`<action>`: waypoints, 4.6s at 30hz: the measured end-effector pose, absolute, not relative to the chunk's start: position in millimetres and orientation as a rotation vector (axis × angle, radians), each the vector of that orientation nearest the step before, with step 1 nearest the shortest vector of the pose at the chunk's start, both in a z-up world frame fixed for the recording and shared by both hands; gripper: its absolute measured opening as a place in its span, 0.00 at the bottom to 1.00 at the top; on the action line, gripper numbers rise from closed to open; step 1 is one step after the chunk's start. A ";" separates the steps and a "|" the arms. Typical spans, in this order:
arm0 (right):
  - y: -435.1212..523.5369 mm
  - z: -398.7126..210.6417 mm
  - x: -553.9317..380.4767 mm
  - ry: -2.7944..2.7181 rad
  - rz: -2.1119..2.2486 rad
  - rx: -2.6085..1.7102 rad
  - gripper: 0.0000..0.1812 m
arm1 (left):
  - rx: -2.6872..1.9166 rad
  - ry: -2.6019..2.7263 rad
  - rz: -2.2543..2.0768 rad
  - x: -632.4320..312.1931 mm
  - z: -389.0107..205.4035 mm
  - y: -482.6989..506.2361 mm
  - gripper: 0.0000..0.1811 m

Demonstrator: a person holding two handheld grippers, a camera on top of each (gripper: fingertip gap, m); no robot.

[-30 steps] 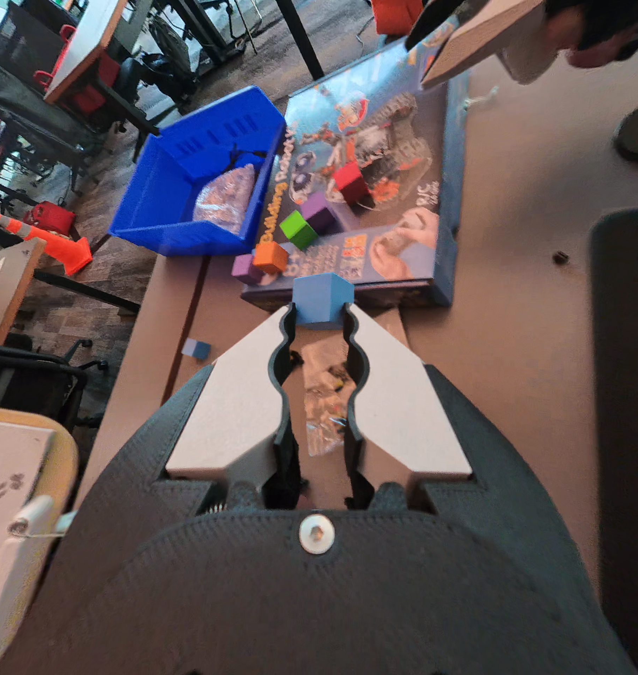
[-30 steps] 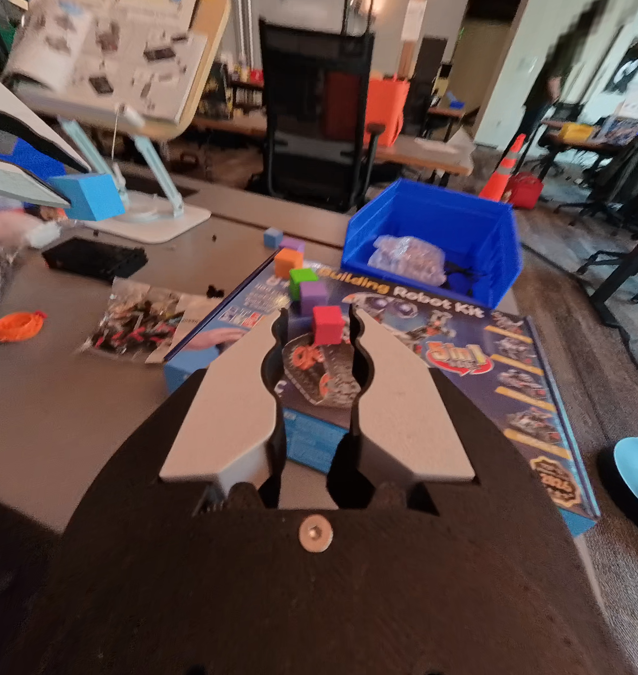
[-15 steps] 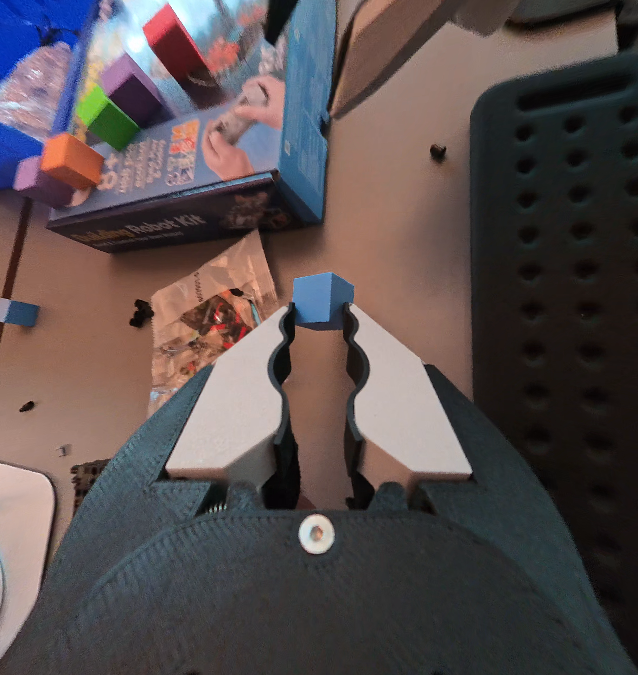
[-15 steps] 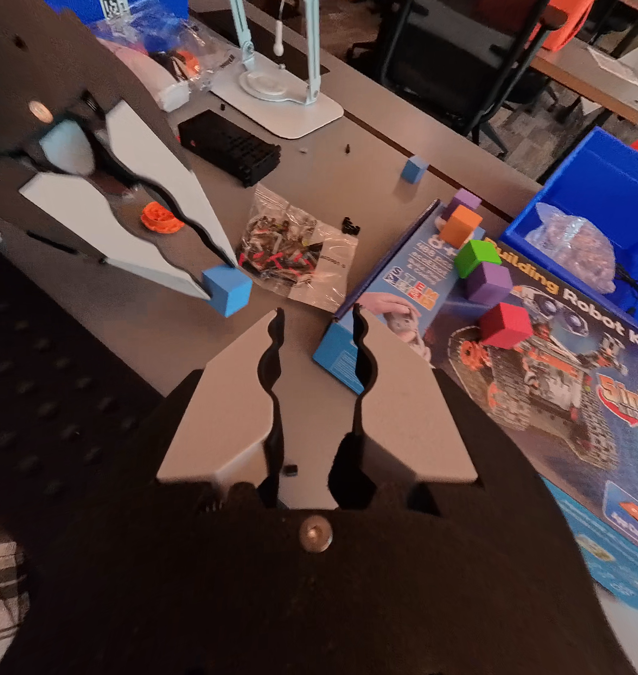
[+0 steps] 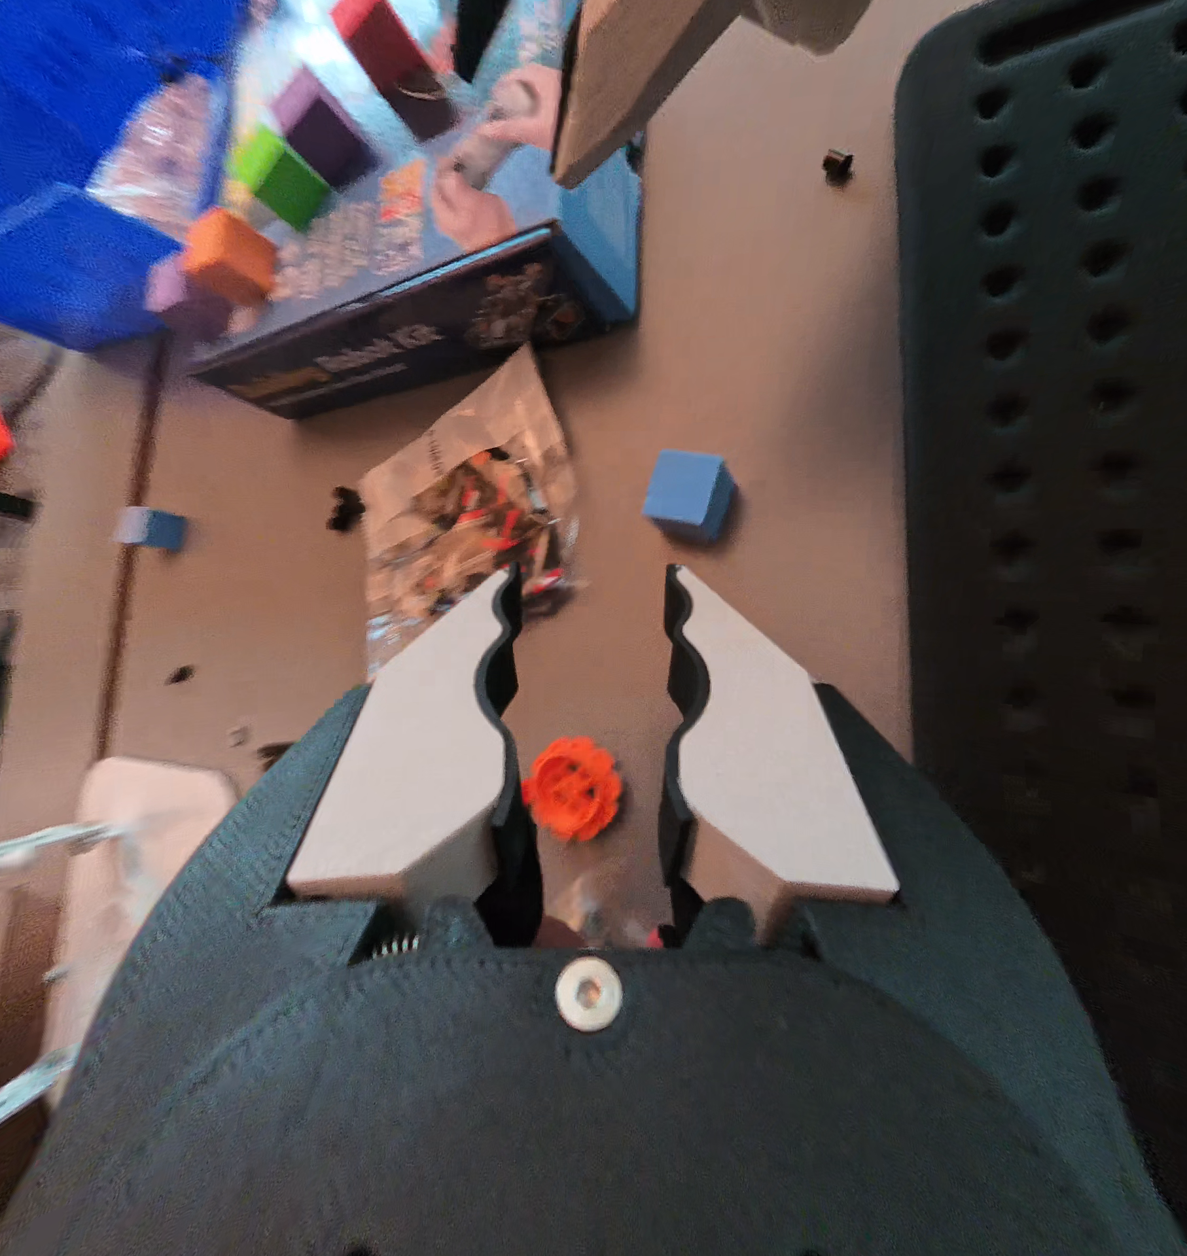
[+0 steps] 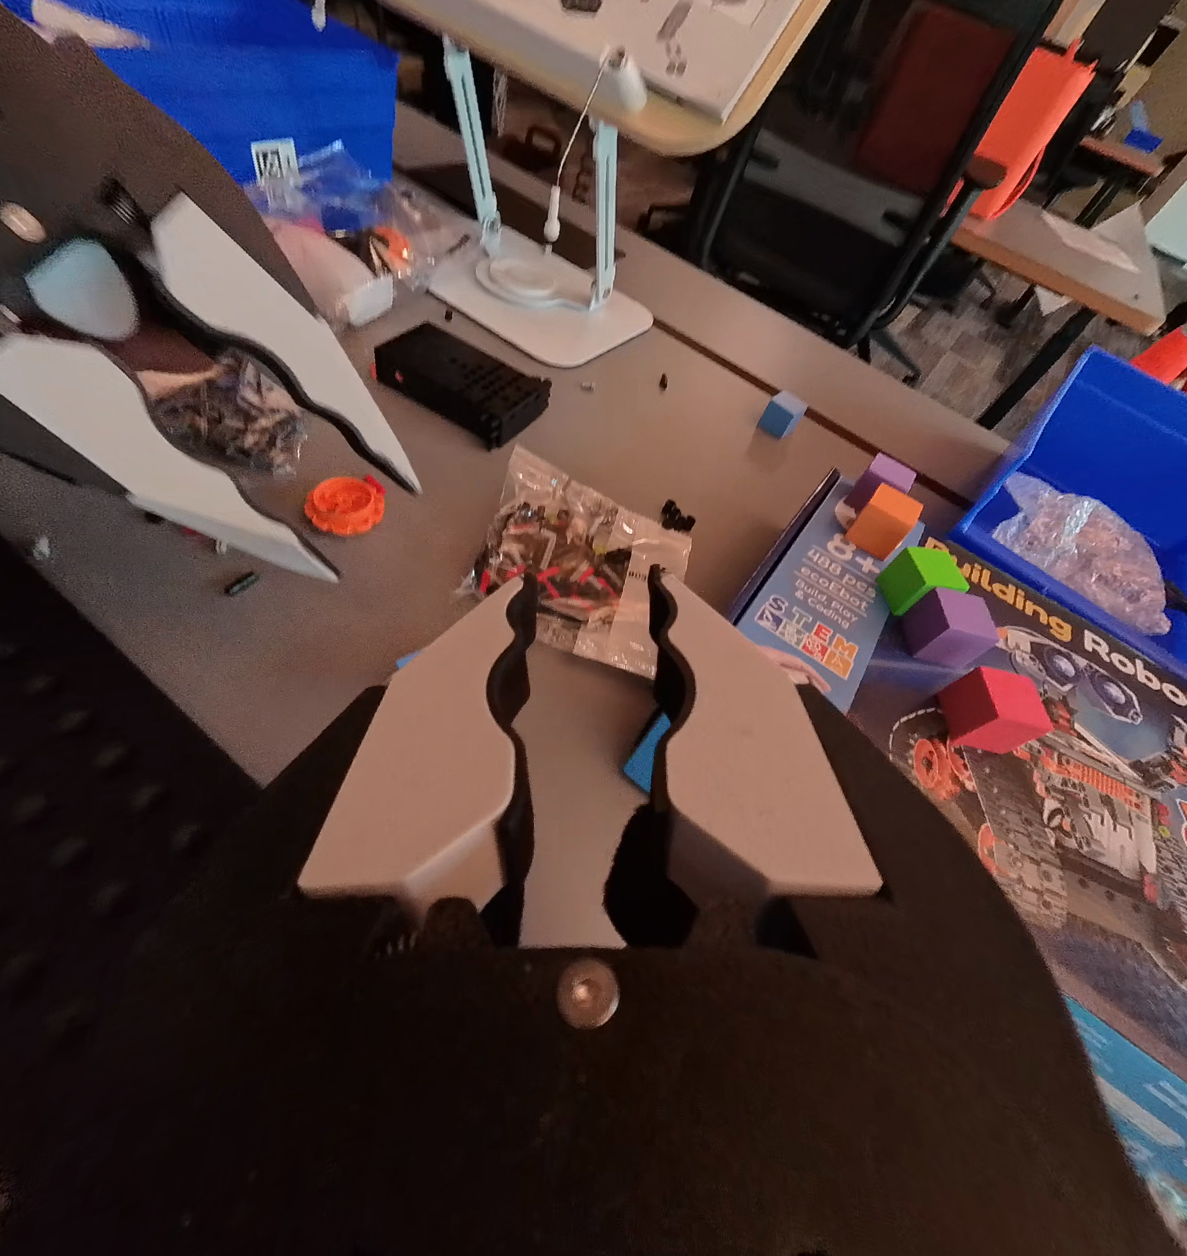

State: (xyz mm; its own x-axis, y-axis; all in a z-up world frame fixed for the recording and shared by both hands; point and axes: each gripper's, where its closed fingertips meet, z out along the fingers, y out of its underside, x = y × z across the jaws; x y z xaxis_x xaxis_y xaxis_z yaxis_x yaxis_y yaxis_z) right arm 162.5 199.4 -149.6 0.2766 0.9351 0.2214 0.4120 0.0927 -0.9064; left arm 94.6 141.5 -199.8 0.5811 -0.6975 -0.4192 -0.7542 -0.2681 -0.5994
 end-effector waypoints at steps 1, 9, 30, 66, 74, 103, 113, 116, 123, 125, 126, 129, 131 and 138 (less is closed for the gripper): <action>199.8 -147.1 160.1 -1.287 0.645 -1.487 0.17 | -1.988 1.155 0.124 83.8 -186.5 136.6 0.21; 201.6 -145.3 148.9 -1.207 0.639 -1.388 0.14 | -2.029 0.913 0.419 -69.9 -122.0 85.8 0.17; 222.3 -164.8 153.3 -1.112 0.498 -1.370 0.10 | -2.565 0.482 0.937 -477.1 -187.5 -17.3 0.12; 227.7 -163.3 158.5 -1.072 0.516 -1.384 0.09 | -2.356 0.285 0.385 -421.4 -154.6 -14.6 0.00; 226.7 -161.4 159.5 -1.065 0.527 -1.376 0.09 | -2.555 0.320 0.353 -416.9 -191.1 -30.1 0.14; 223.6 -155.6 162.9 -1.044 0.577 -1.354 0.09 | -2.372 0.247 0.386 -409.7 -149.3 -26.1 0.00; 223.0 -153.9 163.8 -1.038 0.587 -1.347 0.09 | -2.178 0.201 0.415 -394.2 -62.6 -10.6 0.00; 222.6 -151.8 165.3 -1.028 0.594 -1.340 0.09 | -2.130 0.205 0.408 -379.7 -33.9 -6.3 0.00; 222.3 -146.3 169.5 -0.997 0.617 -1.327 0.09 | -2.065 0.343 0.463 -309.0 26.4 10.0 0.00; 222.1 -144.0 171.4 -0.983 0.629 -1.323 0.09 | -2.052 0.405 0.449 -278.3 38.8 20.1 0.00; 222.0 -142.6 172.5 -0.975 0.636 -1.319 0.09 | -2.046 0.439 0.433 -261.0 43.3 26.5 0.00; 221.8 -141.8 174.5 -0.962 0.668 -1.324 0.09 | -2.036 0.555 0.380 -206.6 50.1 50.9 0.00; 222.1 -142.1 174.9 -0.959 0.685 -1.330 0.09 | -2.005 0.640 0.308 -164.9 52.9 72.5 0.00; 219.5 -135.0 180.0 -0.926 0.740 -1.304 0.09 | -1.925 0.919 0.112 -25.1 34.2 161.6 0.00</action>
State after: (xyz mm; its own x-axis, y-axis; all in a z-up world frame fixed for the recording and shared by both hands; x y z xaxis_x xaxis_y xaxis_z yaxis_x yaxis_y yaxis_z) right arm 180.0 219.5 -135.0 0.4617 0.8749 0.1464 0.0507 0.1387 -0.9890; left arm -25.1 161.6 34.2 0.7113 -0.5514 -0.4359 -0.6398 -0.2510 -0.7264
